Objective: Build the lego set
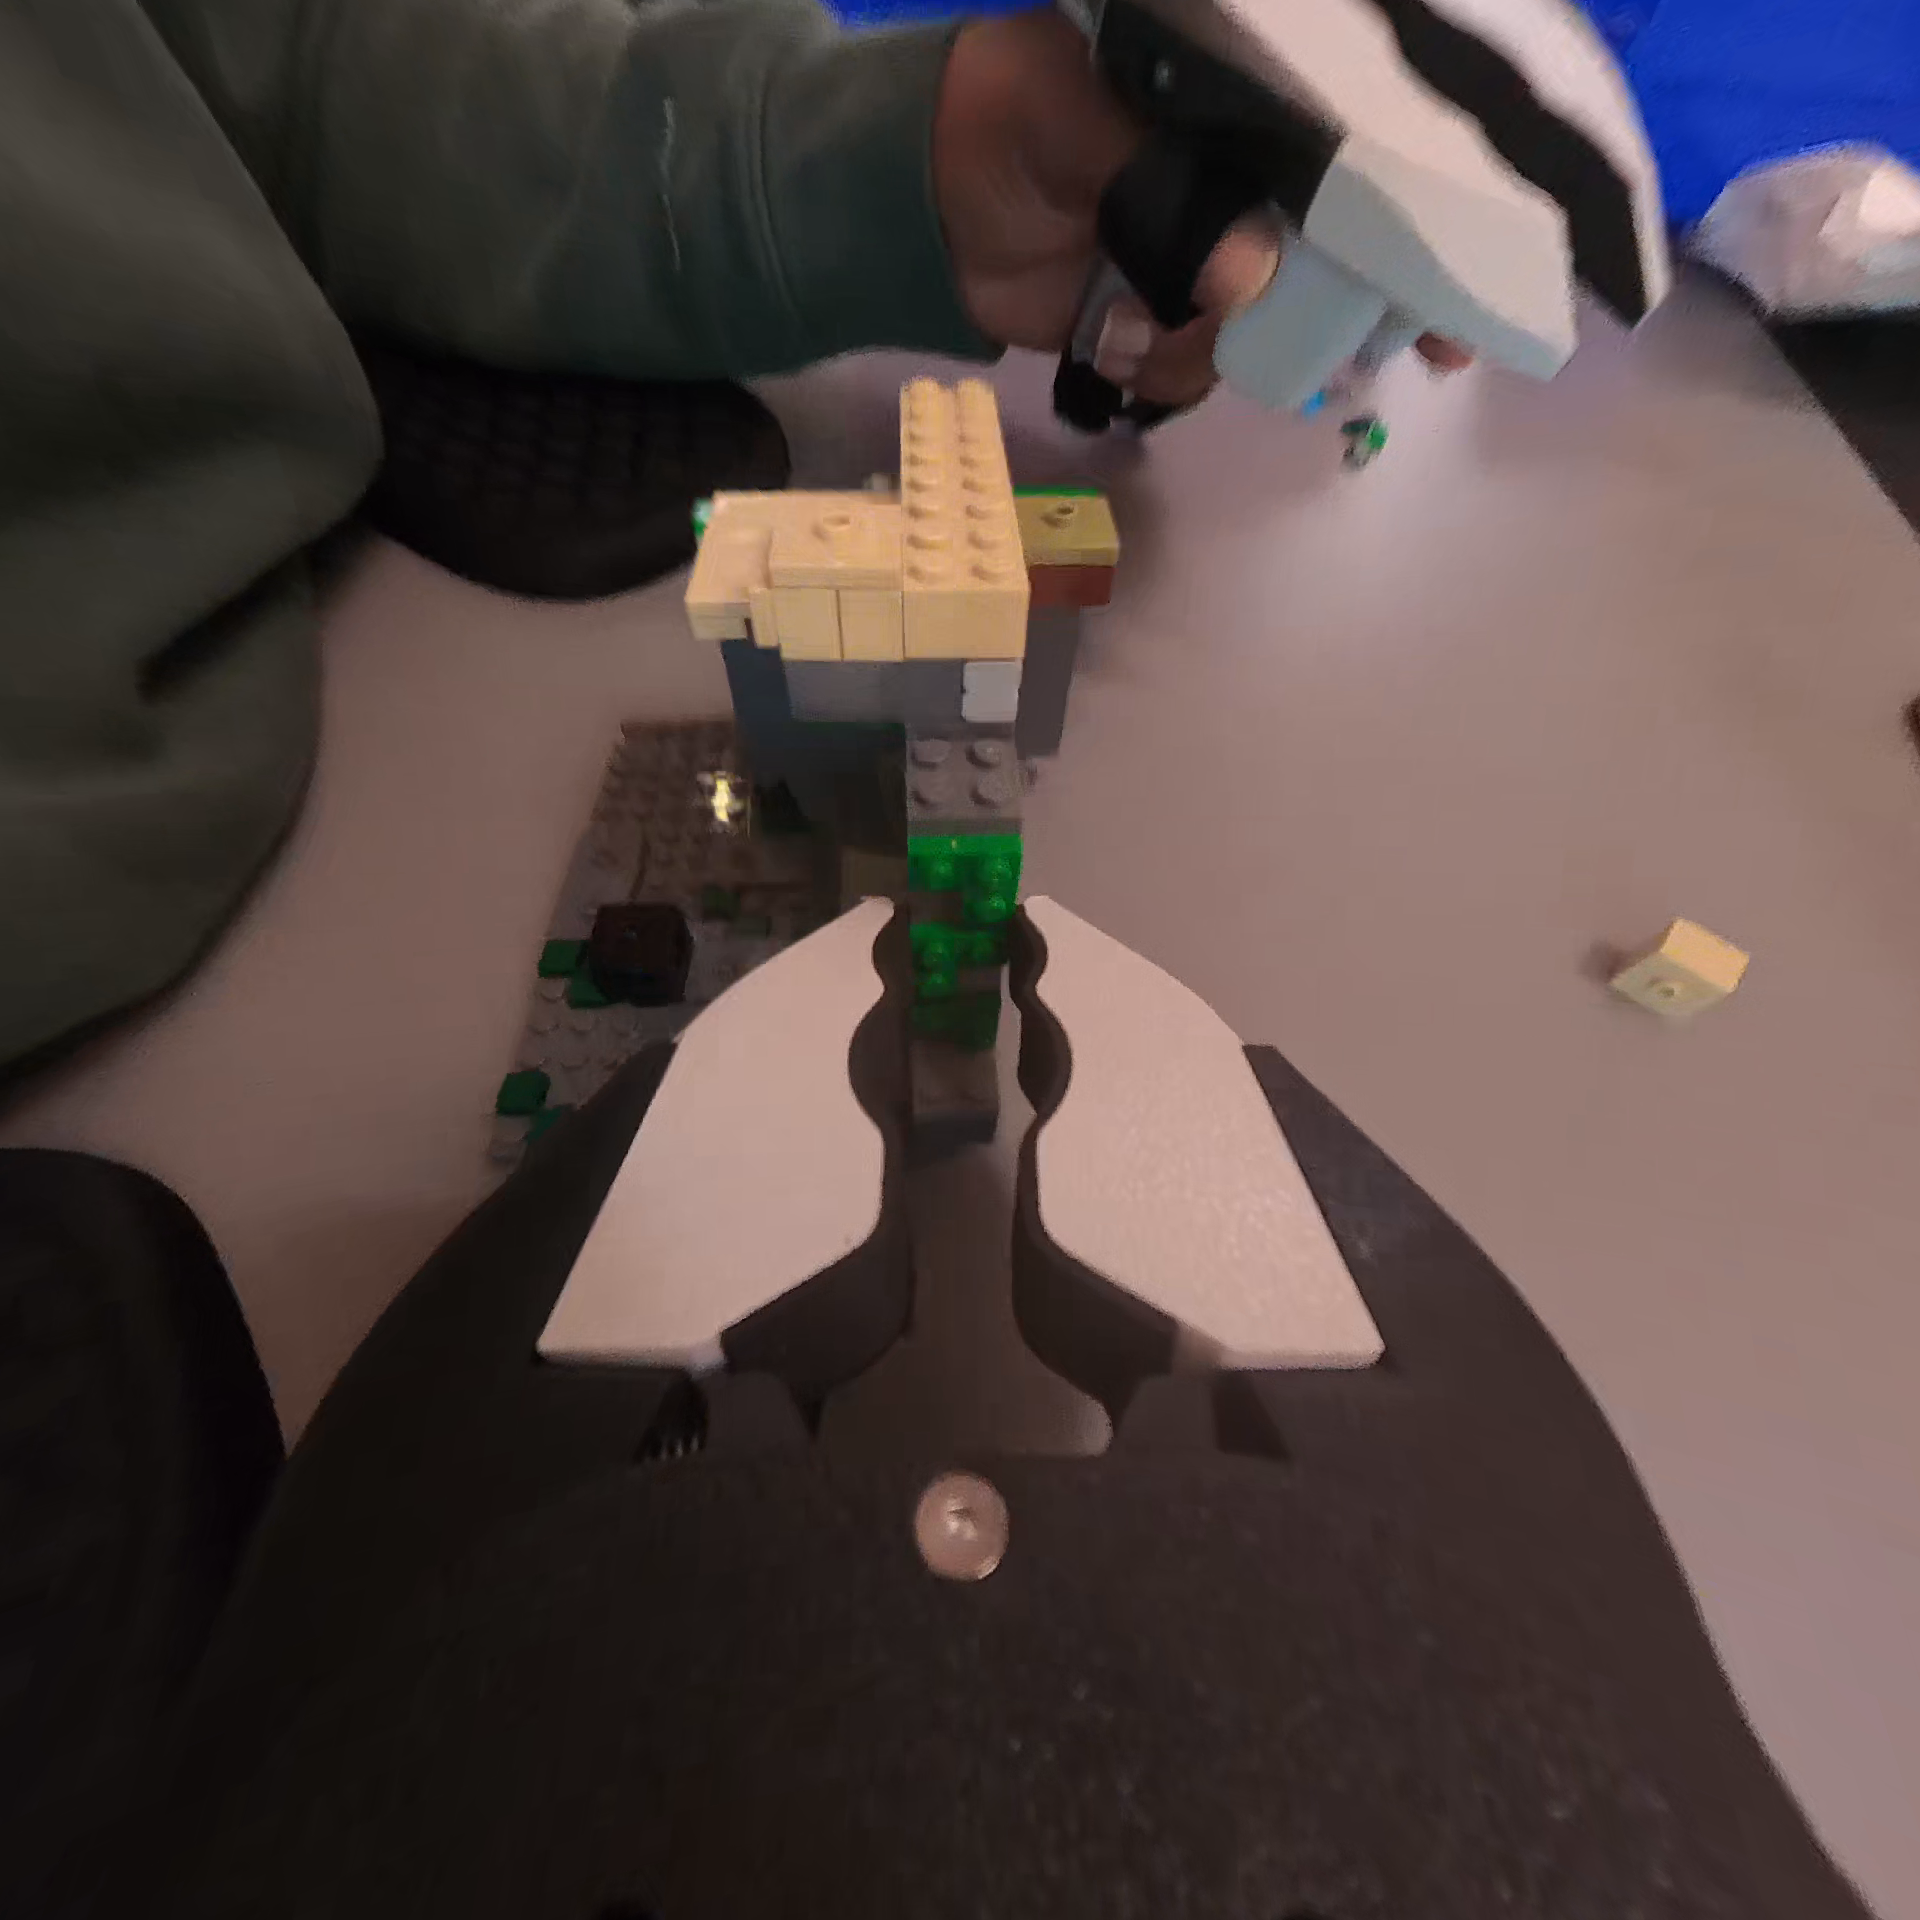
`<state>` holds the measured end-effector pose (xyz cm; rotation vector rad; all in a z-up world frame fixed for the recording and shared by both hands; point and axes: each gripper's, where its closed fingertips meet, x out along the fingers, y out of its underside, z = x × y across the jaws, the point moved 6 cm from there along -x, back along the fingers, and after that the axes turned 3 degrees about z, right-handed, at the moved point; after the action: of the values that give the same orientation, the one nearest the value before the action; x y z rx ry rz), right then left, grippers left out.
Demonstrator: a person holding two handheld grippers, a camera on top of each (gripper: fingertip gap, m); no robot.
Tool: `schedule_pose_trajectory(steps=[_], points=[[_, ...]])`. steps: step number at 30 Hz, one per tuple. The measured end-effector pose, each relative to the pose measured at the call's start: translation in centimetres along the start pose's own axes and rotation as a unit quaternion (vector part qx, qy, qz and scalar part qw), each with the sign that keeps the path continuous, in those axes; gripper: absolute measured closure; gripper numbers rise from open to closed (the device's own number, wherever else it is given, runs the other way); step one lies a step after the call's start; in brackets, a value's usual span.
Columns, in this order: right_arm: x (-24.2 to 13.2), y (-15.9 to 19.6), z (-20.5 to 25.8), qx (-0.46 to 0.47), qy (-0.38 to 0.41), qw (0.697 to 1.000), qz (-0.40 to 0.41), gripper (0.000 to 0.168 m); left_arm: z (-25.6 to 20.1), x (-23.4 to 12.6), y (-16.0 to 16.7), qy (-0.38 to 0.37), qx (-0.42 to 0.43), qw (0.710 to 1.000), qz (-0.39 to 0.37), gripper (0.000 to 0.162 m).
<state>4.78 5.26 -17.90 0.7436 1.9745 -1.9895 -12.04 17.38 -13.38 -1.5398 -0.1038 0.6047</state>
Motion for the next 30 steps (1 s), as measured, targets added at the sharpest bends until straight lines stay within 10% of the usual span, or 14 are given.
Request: schedule_pose_trajectory(steps=[6,11,21,30], points=[[-2.3,-1.4,-0.6,0.026,-0.001,0.999,-0.021,0.134,-0.8,1.0,0.8,0.018,0.006,1.0,0.022,0.143],[-4.9,-2.5,-7.8,0.113,0.155,0.981,0.019,0.137,-0.7,1.5,1.0,0.002,0.003,1.0,0.024,0.144],[3.6,1.1,-14.1,0.22,0.249,0.934,0.13,0.132,-0.7,1.3,1.5,-0.044,0.023,0.999,0.023,0.145],[4.1,0.1,-14.0,0.149,0.185,0.956,0.17,0.152,-1.6,1.2,1.4,-0.02,0.034,0.999,0.017,0.146]])
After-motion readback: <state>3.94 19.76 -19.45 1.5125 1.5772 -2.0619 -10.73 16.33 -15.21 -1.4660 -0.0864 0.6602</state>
